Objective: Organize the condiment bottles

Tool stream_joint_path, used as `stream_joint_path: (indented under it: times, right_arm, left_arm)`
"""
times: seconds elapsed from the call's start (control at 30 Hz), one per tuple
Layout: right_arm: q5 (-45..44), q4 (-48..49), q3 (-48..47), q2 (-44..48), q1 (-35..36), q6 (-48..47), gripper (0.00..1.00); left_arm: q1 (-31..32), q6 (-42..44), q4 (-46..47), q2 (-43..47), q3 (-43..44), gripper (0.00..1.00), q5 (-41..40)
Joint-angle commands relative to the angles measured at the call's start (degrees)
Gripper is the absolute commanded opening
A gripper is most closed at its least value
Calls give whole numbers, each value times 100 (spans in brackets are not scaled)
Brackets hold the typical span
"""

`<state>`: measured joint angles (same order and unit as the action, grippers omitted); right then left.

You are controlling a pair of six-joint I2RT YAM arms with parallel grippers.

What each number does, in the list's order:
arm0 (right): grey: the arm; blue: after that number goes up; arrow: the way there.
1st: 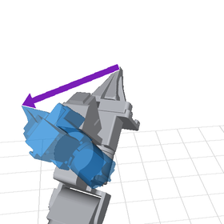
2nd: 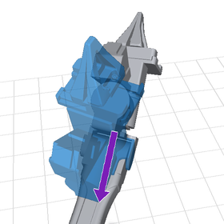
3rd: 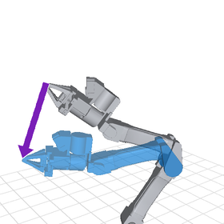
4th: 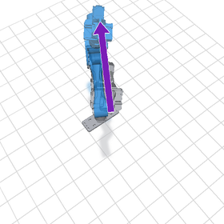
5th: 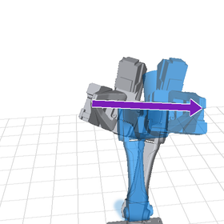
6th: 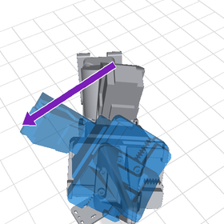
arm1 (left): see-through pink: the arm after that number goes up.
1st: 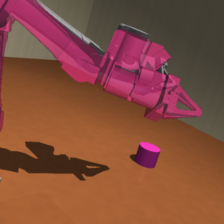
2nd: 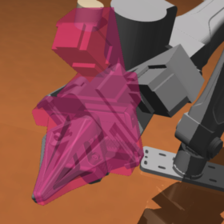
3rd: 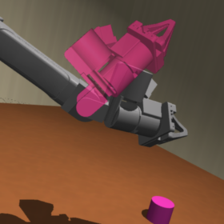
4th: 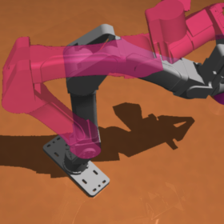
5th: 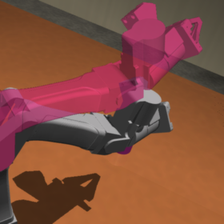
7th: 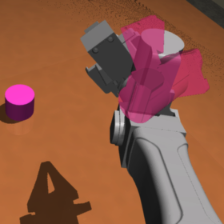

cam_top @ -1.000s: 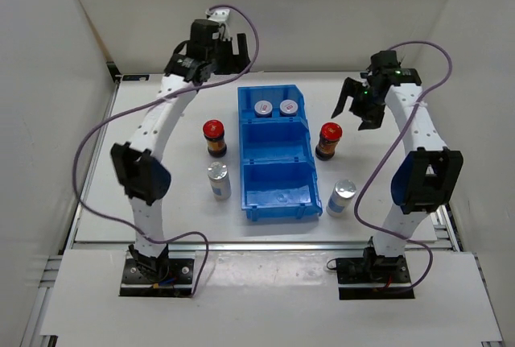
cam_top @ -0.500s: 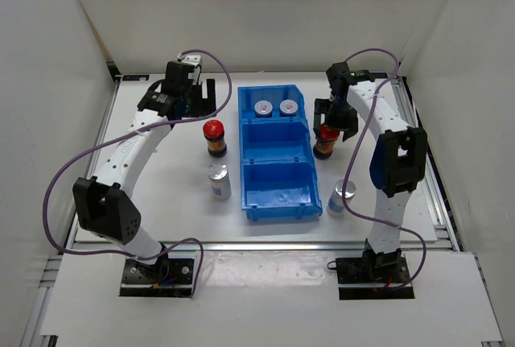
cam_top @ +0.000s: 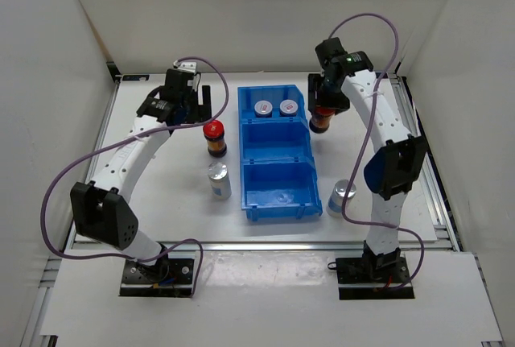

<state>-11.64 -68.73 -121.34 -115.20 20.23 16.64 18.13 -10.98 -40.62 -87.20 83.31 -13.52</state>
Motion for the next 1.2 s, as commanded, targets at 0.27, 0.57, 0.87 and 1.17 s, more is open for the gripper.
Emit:
stream_joint_path:
  times: [0.27,0.57,0.87,1.17]
  right_arm:
    - [856,220,-549,16,1053,-74,0]
    - [1094,351,-303,-608,992,32,3]
    - [988,299,23,-864,992,-91,43]
    - [584,140,-776,-30,992,-3,100]
  left_arm:
    - [15,-106,186,282,-254,100,-265]
    - [15,-106,449,282,-421,100,147]
    - [15,-238,564,177,-526,100,735]
    - [15,-238,801,-60,-579,100,1729]
